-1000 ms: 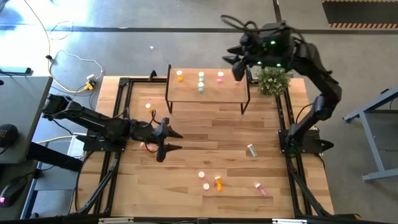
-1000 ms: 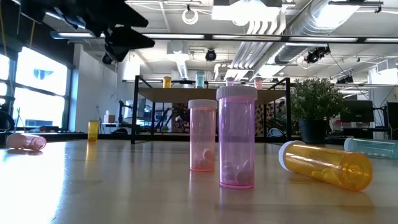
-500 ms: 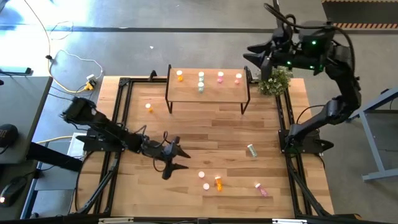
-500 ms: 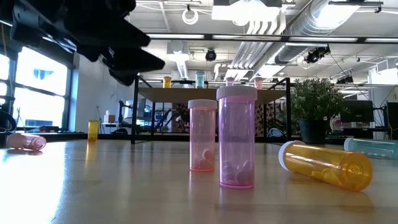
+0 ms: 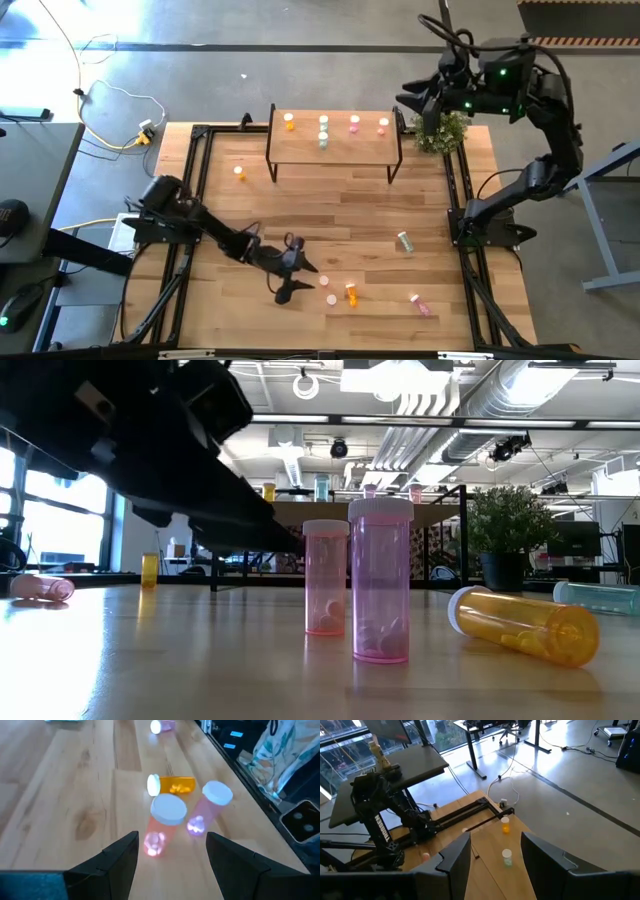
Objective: Pick and place medicine bottles onto shelf by color
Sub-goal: Put the right pink pill bottle aligned with the other pink pill bottle
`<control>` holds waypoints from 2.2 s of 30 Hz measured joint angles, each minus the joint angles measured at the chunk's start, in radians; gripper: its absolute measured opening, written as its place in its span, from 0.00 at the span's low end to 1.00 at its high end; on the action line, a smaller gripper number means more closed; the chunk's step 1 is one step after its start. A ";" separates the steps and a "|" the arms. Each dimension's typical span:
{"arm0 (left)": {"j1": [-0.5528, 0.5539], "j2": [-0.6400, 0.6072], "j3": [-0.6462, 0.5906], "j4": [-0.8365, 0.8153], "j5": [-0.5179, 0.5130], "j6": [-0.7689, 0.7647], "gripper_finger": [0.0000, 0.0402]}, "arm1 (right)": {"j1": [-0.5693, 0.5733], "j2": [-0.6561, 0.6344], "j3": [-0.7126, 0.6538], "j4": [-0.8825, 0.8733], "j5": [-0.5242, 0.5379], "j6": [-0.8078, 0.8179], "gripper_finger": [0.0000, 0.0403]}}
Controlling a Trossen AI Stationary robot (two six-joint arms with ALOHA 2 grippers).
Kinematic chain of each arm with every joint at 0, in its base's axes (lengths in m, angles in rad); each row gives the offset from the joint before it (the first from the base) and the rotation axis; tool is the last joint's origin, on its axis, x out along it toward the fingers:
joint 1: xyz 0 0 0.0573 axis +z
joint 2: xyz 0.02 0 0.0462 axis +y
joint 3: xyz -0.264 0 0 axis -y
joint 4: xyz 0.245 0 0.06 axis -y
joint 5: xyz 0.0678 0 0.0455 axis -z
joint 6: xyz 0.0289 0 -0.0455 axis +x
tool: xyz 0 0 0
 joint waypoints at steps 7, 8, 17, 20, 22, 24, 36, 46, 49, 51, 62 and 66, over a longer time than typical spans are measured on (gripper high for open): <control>0.001 0.095 0.092 -0.002 0.000 -0.001 0.55 | 0.000 0.000 0.000 -0.019 0.000 0.000 0.41; 0.001 0.106 0.103 -0.002 0.000 0.000 0.55 | 0.000 0.000 0.000 -0.021 0.000 0.000 0.41; 0.000 0.154 0.169 -0.088 -0.023 -0.016 0.55 | 0.000 0.000 0.000 -0.024 -0.001 0.000 0.41; 0.001 0.154 0.171 -0.111 -0.055 -0.018 0.55 | 0.000 0.000 0.000 -0.026 -0.004 0.000 0.41; 0.004 0.155 0.171 -0.140 -0.071 -0.022 0.55 | 0.000 0.000 0.000 -0.026 -0.004 -0.001 0.41; 0.005 0.155 0.171 -0.156 -0.073 -0.028 0.54 | 0.000 0.000 0.000 -0.026 -0.004 0.000 0.41; 0.005 0.155 0.170 -0.144 -0.053 -0.026 0.38 | 0.000 0.000 0.000 -0.027 -0.004 -0.001 0.41; 0.005 0.155 0.170 -0.144 -0.053 -0.026 0.27 | 0.000 0.000 0.000 -0.044 -0.004 0.003 0.41; 0.005 0.155 0.170 -0.143 -0.052 -0.029 0.24 | 0.000 0.000 0.000 -0.061 -0.004 0.029 0.41; 0.005 0.155 0.170 -0.142 -0.052 -0.034 0.23 | 0.000 0.001 0.000 -0.074 -0.004 0.045 0.41; 0.005 0.154 0.170 -0.130 -0.050 -0.058 0.22 | 0.000 0.001 0.000 -0.115 -0.008 0.052 0.41; 0.014 0.138 0.170 -0.131 -0.032 -0.065 0.22 | 0.000 0.001 0.000 -0.117 -0.044 0.052 0.41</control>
